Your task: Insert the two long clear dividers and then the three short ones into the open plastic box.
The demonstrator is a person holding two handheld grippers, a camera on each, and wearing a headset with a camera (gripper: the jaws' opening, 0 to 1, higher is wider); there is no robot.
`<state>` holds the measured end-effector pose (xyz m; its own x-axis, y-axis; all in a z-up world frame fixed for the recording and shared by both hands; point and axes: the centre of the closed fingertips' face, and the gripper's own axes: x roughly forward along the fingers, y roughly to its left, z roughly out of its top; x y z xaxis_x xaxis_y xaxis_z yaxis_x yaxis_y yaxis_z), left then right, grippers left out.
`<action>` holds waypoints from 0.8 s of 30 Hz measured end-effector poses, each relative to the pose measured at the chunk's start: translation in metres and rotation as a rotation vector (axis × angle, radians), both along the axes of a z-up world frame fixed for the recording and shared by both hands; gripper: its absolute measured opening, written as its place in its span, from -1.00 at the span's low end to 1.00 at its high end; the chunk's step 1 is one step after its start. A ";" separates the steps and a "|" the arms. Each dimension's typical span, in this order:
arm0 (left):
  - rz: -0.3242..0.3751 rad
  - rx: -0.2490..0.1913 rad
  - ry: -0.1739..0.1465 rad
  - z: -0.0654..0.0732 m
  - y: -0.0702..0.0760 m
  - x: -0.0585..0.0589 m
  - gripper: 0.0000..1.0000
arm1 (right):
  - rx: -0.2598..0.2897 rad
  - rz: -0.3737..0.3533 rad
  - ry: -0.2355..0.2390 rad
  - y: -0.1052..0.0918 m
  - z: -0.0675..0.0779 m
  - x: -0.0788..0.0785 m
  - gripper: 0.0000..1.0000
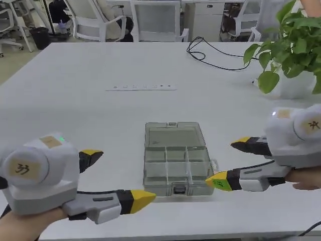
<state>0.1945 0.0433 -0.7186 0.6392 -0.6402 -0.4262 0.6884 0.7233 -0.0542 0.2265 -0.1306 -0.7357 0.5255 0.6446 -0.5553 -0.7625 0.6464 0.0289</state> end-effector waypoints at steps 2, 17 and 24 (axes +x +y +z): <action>0.004 0.002 0.002 0.000 0.001 -0.002 0.84 | 0.024 -0.029 0.002 -0.004 0.000 -0.003 0.53; 0.055 0.016 0.032 -0.008 0.005 -0.007 0.82 | 0.144 -0.113 -0.016 -0.010 0.006 -0.020 0.73; 0.094 0.013 0.037 -0.008 0.009 -0.006 0.80 | 0.114 -0.088 -0.047 -0.011 0.007 -0.023 0.73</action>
